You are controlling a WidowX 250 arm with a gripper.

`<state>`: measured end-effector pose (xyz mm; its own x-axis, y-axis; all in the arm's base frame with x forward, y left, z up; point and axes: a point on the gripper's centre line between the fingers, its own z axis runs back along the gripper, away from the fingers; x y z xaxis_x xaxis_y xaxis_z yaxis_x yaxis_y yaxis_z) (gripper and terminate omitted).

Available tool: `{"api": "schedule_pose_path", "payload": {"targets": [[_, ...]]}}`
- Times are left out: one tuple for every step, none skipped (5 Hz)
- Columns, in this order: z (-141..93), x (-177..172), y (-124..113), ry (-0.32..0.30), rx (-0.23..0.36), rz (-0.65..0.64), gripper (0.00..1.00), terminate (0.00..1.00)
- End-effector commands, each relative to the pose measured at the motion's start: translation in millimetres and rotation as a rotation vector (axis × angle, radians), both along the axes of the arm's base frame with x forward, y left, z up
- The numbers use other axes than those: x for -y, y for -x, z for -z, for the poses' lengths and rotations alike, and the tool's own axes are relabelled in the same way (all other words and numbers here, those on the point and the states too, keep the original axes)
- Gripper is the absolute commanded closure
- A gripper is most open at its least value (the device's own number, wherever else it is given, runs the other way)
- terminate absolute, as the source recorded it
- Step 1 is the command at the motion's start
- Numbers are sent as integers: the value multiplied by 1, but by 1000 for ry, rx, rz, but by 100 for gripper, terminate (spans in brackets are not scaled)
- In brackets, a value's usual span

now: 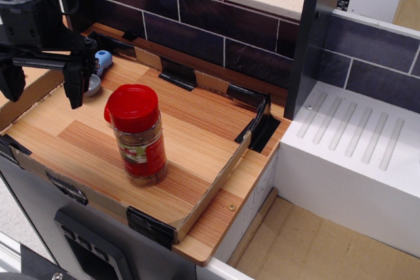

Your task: Topple basil bottle

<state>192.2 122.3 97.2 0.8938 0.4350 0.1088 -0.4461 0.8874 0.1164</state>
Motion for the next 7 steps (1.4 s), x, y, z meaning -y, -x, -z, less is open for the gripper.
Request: {"api": "schedule_pose_path", "payload": {"targets": [[0, 0, 0, 0, 0, 0, 0, 0], [-1, 14, 11, -4, 52, 70, 0, 0], [-3, 24, 25, 2, 56, 150, 0, 0], [-3, 43, 30, 11, 84, 200, 0, 0], [-2, 62, 22, 32, 79, 219, 0, 0], [4, 75, 9, 48, 76, 227, 0, 0], [10, 87, 0, 45, 75, 264, 0, 0]]}}
